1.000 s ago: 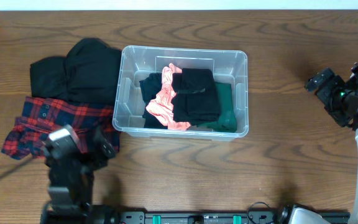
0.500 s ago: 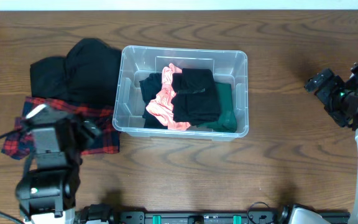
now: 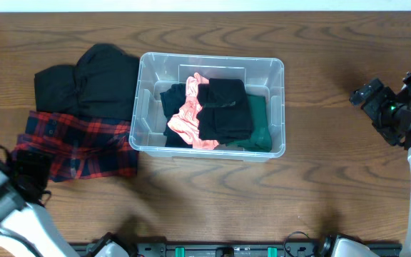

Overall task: Pack container
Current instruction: 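Move the left gripper to the plaid shirt and grasp it, then lift the plaid shirt and lay it into the bin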

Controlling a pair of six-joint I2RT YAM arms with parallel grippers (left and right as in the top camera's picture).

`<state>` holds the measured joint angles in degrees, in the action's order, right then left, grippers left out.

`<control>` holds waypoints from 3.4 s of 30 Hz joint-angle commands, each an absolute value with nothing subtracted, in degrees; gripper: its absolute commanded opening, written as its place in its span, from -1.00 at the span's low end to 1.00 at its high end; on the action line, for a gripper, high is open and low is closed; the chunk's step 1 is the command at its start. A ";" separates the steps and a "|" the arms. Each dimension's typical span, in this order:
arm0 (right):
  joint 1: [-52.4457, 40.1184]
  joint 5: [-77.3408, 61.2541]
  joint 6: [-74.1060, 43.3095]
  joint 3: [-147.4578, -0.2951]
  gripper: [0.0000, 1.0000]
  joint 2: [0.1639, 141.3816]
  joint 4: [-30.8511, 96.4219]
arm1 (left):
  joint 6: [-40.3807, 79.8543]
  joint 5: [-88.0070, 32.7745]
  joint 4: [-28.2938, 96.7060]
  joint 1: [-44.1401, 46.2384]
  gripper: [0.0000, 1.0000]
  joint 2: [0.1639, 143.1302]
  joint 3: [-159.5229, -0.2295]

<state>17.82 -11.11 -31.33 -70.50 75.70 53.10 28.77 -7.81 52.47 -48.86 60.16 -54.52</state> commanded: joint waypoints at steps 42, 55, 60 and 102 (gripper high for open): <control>18.31 -11.38 -30.81 -70.54 0.99 75.77 53.19 | 10.35 -43.68 32.12 -56.12 -0.74 98.00 -55.27; 18.31 -11.38 -30.79 -70.54 0.99 75.77 53.17 | 30.50 -58.81 35.88 -55.20 -0.88 57.58 -58.28; 18.31 -11.38 -30.79 -70.54 0.98 75.77 53.17 | 41.60 -65.45 27.77 -50.33 -0.88 51.66 -58.28; 18.31 -11.38 -30.79 -70.54 0.98 75.77 53.19 | 61.08 -10.57 -0.95 23.44 -0.88 77.82 -57.87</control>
<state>17.82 -11.09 -31.33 -70.43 75.70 53.08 63.99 -11.73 -1.30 23.35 79.75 -56.93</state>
